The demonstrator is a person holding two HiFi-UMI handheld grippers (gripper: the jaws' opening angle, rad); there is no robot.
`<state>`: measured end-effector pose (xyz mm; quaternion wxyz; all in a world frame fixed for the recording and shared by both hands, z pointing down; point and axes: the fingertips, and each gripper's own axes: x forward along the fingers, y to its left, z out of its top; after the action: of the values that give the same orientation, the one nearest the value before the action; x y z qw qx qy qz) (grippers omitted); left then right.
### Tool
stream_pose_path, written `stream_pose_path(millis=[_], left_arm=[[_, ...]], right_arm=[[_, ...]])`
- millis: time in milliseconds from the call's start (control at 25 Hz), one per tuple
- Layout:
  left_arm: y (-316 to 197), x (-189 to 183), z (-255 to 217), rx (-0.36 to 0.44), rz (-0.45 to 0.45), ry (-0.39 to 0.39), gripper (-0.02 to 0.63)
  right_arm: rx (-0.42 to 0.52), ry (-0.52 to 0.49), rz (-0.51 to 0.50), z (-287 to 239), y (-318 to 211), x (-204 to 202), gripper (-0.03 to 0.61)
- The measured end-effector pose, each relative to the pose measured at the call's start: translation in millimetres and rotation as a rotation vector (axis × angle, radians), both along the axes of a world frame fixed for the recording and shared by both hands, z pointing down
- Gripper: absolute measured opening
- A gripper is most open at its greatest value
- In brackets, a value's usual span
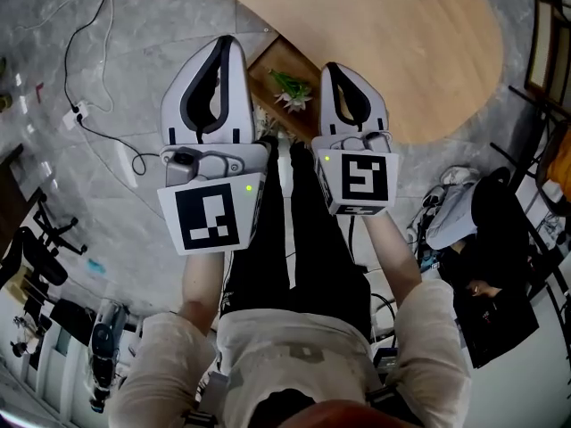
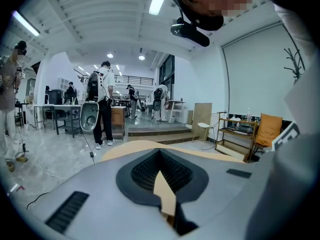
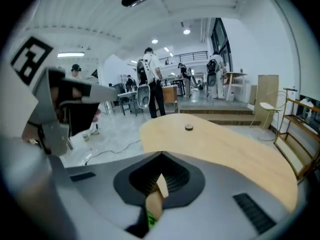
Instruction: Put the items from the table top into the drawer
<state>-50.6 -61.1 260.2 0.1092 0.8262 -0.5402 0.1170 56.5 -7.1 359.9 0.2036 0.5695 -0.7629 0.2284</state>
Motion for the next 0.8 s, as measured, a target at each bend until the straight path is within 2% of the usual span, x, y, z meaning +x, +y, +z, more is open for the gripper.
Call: stream_pose_path(millis=[160,400,440,480,520,600,800], left_arm=[[-2.3,-6.1,4.5,-0.012,-0.007,-0.007,0.008],[-4.0,-15.2,18.6,-0.032,-0.019,-0.023,0.008],[-4.7,-15.9,20.9,-0.033,-0.021,-0.024,0.008],[-5.7,-16.3,22.9,-0.035,-0.022,-0.022,0.008],[-7.0,-16.7,24.7,-0.039,-0.023,-0.019,0.008],[-10.8,-19.8,27.9,-0.051,-0.029,-0.018,0.008],[-26.9,-38.0,39.8,-0.074,-0.053,-0.031,0.008]], right_arm=[[0.034,-0.043,0.031,-21.1,-16.5,2.3,0.005],[0.022,-0.025,-0.001,3.8,-52.6,5.8,0.013],[0.025,-0.019,-0.002,11.2,-66.8,9.6,0.046],[0.027,-0.008,-0.004,18.8,-83.2,13.8,0.142],[0.025,0.004,-0.006,26.7,-101.9,18.2,0.198],[0.011,0.025,-0.006,44.0,-146.1,25.6,0.261],[-0.078,0.084,0.028,108.8,-277.1,40.0,0.313]])
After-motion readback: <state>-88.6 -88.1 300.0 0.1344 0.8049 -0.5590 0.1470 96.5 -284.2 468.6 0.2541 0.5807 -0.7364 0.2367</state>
